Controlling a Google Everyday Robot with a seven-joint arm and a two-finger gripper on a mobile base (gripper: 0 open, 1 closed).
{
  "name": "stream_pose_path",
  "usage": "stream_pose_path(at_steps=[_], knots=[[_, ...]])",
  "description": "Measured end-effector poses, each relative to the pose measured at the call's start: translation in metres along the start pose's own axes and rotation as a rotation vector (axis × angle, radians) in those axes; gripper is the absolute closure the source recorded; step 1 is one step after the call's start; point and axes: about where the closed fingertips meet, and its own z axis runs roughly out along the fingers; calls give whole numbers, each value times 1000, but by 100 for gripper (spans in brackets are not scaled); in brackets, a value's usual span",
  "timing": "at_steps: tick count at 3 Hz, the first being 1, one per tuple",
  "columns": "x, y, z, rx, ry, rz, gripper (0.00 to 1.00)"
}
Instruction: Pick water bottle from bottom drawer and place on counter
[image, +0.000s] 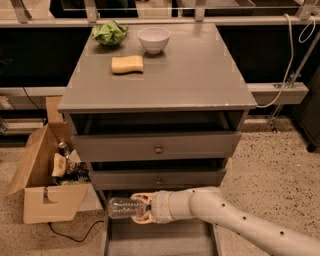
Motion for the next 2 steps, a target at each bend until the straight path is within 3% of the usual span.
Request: stream_pose_path(at_steps=[1, 2], knots=[[-5, -5, -5, 10, 23, 3, 100], [-32, -32, -37, 20, 60, 18, 100]])
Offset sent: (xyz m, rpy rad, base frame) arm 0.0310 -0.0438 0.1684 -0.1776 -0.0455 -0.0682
